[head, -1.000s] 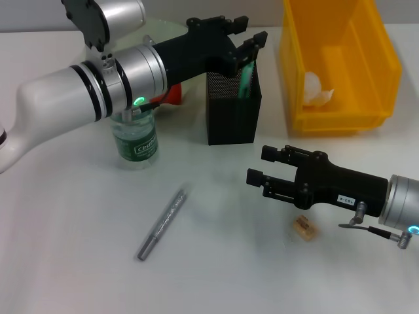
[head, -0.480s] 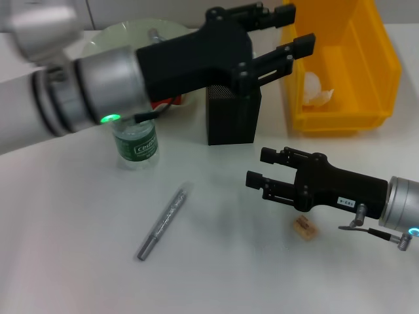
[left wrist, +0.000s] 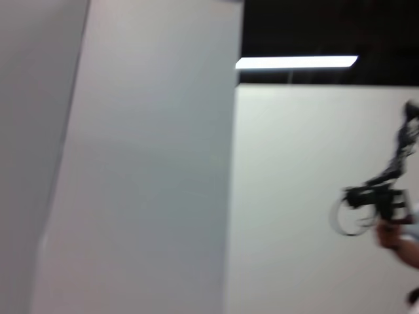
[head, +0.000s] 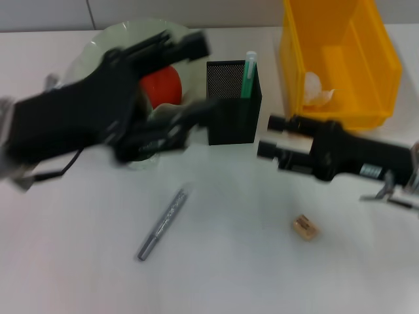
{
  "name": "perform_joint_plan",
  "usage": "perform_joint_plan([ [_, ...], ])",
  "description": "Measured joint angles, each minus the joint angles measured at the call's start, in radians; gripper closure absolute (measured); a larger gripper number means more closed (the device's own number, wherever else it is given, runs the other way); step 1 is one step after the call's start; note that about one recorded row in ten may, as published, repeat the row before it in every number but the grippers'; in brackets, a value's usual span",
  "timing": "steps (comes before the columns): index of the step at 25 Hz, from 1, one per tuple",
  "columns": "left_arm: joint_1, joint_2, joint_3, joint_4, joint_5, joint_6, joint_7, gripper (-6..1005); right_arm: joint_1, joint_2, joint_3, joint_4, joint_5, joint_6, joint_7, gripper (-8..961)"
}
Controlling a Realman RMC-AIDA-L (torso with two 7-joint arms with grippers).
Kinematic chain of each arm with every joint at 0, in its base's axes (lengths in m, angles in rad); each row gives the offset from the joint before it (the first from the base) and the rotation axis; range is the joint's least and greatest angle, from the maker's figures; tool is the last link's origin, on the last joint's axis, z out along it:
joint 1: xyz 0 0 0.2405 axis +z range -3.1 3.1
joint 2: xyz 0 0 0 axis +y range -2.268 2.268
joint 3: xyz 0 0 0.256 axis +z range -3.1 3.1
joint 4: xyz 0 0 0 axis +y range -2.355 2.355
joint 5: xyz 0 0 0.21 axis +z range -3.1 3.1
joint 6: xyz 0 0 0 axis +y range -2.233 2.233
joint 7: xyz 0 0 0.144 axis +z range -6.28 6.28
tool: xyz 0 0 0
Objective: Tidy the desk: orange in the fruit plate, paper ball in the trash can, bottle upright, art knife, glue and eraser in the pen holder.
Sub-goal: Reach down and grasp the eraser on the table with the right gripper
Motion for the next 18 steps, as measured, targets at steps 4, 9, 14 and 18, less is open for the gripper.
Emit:
perform_joint_plan([
  [4,0.027,0.003,-0.015,-0.064,0.03,0.127,0.082,215,-0.012,-0.001,0.0,-0.265,-0.069,-0.038,0.201,254],
  [9,0.047,0.011,-0.023,-0.129,0.116,0.13,0.102,182,0.021,-0.002,0.0,-0.557,-0.232,-0.043,0.489,254],
  [14,0.042,0.014,-0.041,-0.194,0.174,0.132,0.117,184,0.09,-0.004,-0.006,-0.763,-0.407,-0.05,0.772,254],
  [18,0.037,0.014,-0.045,-0.207,0.219,0.131,0.12,186,0.17,-0.006,-0.009,-0.853,-0.57,-0.1,0.939,254],
])
